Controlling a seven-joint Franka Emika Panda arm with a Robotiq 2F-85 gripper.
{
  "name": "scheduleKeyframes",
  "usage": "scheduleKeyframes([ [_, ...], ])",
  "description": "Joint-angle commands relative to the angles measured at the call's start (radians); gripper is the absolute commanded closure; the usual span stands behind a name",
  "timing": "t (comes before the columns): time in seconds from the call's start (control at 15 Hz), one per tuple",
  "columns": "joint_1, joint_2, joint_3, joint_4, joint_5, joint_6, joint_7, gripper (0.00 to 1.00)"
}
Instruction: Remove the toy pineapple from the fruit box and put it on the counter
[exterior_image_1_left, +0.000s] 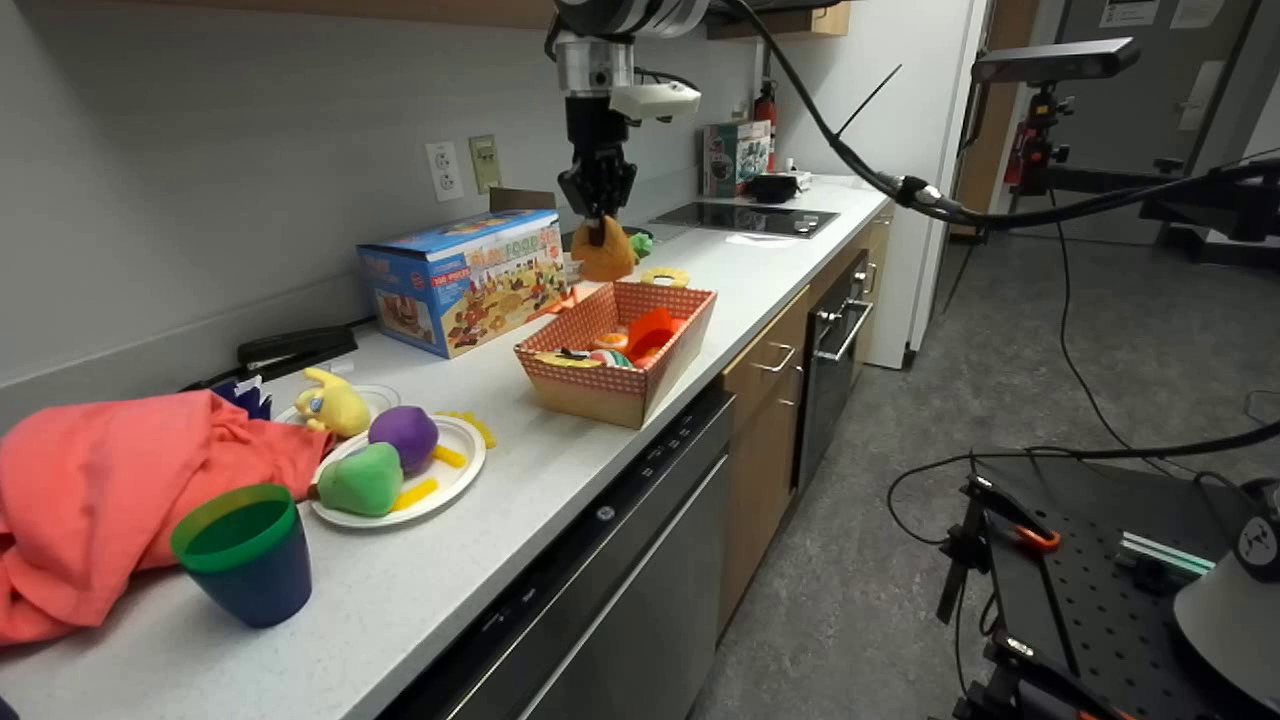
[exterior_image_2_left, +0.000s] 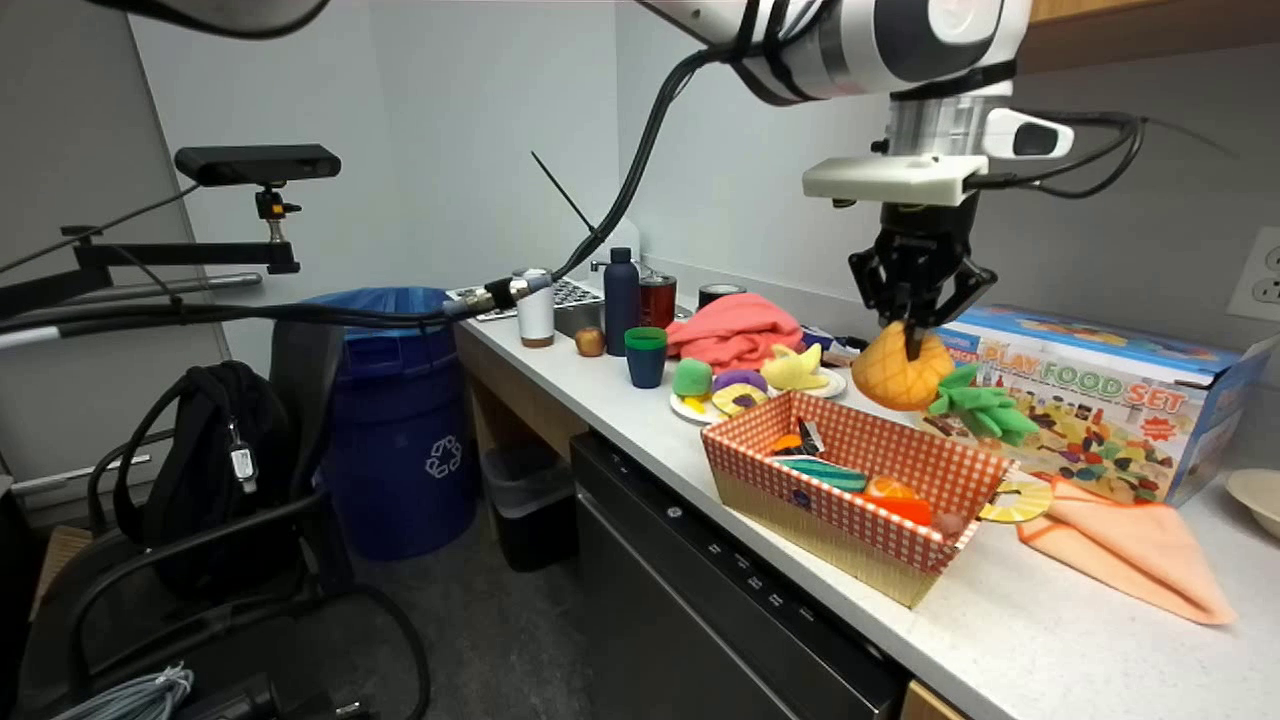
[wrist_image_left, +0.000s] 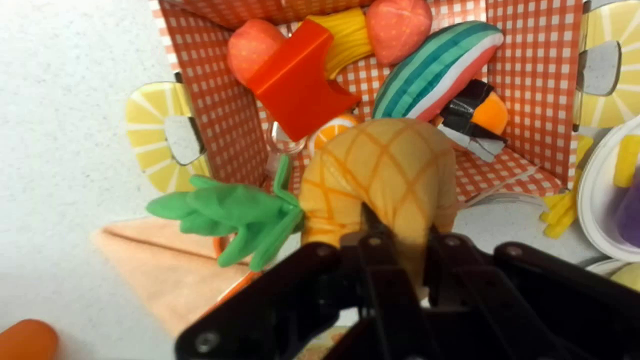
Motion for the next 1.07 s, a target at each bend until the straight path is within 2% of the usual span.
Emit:
scheduleKeyframes([
  [0.0,-0.039,-0.007,-0.015,0.077,0.004,-0.055,0.008,0.96],
  [0.4,-0.151,0.074,-0.058,0.241,0.036,-0.132,0.042,0.96],
  [0.6,-0.209,0.134,-0.07,0.306,0.061,-0.156,0.101,0.96],
  [1.0,-0.266,0.285,-0.065,0.395,0.107,-0.139,0.261,0.96],
])
